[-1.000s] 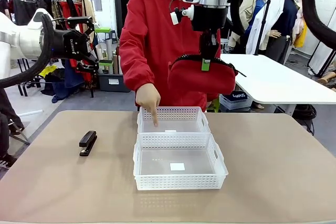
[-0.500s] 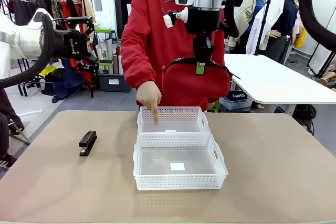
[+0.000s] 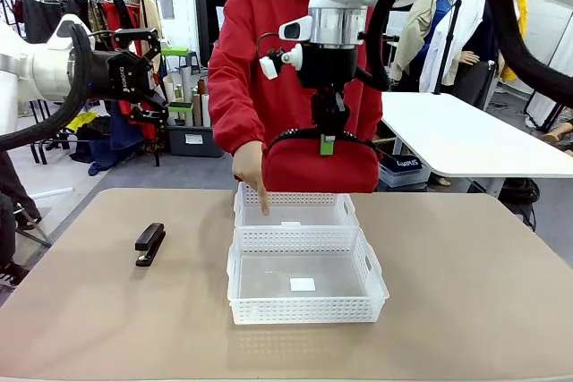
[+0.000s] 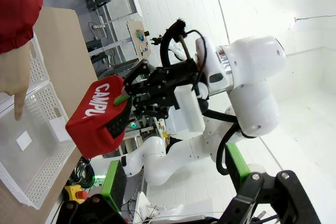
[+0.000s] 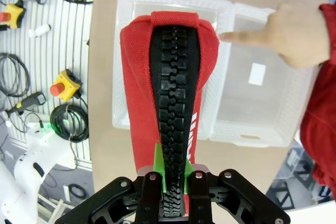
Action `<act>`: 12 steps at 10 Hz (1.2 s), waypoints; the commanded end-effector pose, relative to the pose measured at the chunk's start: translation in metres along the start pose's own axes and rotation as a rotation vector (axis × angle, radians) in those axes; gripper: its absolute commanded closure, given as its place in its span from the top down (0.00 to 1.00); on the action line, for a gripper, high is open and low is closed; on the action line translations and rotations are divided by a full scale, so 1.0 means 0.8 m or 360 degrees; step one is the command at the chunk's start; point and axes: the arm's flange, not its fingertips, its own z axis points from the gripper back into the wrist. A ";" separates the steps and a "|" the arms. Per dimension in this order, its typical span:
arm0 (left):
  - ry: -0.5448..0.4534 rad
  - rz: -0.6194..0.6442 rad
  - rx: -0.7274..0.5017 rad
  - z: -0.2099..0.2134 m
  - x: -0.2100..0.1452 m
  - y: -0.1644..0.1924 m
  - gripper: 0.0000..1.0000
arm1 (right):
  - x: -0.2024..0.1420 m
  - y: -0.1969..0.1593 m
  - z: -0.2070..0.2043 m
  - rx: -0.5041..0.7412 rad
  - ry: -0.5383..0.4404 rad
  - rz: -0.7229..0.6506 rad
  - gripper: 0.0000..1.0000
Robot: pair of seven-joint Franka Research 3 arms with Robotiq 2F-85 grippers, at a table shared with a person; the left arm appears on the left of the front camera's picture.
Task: Distribute items into two baskets.
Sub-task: Place the picked Pencil pouch into the Organizing basket as instructed by the person.
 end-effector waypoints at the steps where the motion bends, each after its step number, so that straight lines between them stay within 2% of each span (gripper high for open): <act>1: -0.0001 -0.0006 -0.0004 0.001 0.000 -0.003 1.00 | -0.003 0.012 -0.019 0.0000 -0.0040 0.0113 0.00; 5: -0.0001 -0.0006 -0.0004 0.001 0.000 -0.003 1.00 | 0.008 0.034 -0.065 -0.0008 -0.0074 0.0221 0.00; 7: -0.0001 -0.0006 -0.0004 0.001 0.000 -0.003 1.00 | 0.016 0.054 -0.099 -0.0041 0.0005 0.0255 0.00; 12: -0.0001 -0.0006 -0.0004 0.001 0.000 -0.003 1.00 | 0.019 0.080 -0.140 -0.0096 0.0213 0.0028 0.00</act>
